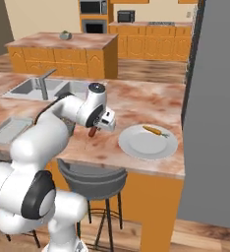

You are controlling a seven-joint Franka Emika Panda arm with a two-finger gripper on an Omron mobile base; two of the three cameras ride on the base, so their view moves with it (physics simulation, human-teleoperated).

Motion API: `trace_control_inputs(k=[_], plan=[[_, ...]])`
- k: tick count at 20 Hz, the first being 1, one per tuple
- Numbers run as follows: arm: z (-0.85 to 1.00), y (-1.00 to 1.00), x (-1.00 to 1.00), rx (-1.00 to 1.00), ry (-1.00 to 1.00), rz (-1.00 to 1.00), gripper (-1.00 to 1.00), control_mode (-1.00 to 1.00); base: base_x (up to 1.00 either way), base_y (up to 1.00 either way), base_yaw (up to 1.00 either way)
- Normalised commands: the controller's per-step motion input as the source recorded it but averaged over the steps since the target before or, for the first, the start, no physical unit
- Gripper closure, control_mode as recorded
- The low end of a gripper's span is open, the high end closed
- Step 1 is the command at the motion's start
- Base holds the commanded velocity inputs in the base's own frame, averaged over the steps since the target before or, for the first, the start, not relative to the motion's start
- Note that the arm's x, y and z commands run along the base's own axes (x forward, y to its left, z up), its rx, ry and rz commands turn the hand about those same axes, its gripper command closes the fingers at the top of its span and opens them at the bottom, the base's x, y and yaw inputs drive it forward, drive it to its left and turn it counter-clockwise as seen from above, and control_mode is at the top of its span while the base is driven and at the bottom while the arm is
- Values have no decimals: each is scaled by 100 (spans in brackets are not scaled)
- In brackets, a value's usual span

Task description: Place one cooked food and one vegetable from the large plate to each tupperware container.

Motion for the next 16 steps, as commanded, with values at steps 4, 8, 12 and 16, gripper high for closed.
trace_control_inputs(k=[4, 8, 12, 16], plan=[[0, 0, 0, 0, 0, 0, 100, 100, -44, 100, 4], [0, 0, 0, 0, 0, 0, 100, 100, -24, 100, 0], [0, 0, 0, 0, 0, 0, 100, 100, -1, 100, 0], [0, 0, 0, 0, 0, 0, 100, 100, 3, 100, 2]])
